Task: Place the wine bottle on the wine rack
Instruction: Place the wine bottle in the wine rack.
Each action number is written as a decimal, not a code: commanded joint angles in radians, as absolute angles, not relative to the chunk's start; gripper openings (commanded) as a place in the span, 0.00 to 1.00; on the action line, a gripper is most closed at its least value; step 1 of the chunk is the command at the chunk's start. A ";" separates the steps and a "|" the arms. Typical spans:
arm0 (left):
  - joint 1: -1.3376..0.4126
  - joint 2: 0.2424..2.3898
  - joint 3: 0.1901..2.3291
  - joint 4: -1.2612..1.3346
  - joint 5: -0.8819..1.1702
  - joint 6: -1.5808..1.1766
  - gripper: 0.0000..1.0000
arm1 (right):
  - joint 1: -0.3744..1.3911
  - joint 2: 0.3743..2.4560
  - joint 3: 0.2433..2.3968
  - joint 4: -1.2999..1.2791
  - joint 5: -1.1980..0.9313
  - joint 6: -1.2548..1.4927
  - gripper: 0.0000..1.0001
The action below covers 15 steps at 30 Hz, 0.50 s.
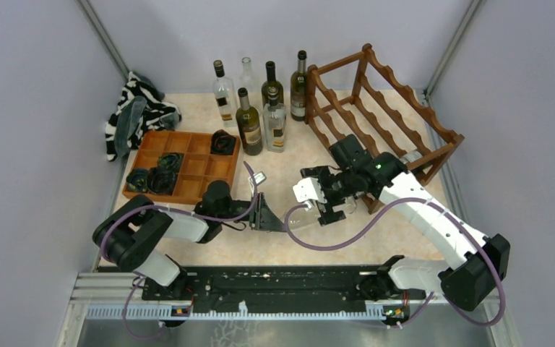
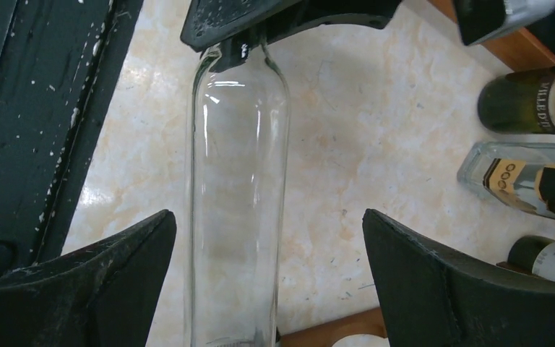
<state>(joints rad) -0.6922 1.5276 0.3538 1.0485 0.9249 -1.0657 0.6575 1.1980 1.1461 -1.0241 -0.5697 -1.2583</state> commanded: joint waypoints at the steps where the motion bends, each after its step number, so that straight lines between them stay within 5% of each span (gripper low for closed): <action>1: -0.692 1.549 0.335 1.268 0.879 -1.122 0.00 | 0.595 1.163 1.232 -1.046 -0.730 -1.229 0.98; 15: -0.746 1.575 0.348 1.286 0.587 -1.073 0.00 | 0.426 1.154 1.434 -1.063 -0.925 -1.063 0.99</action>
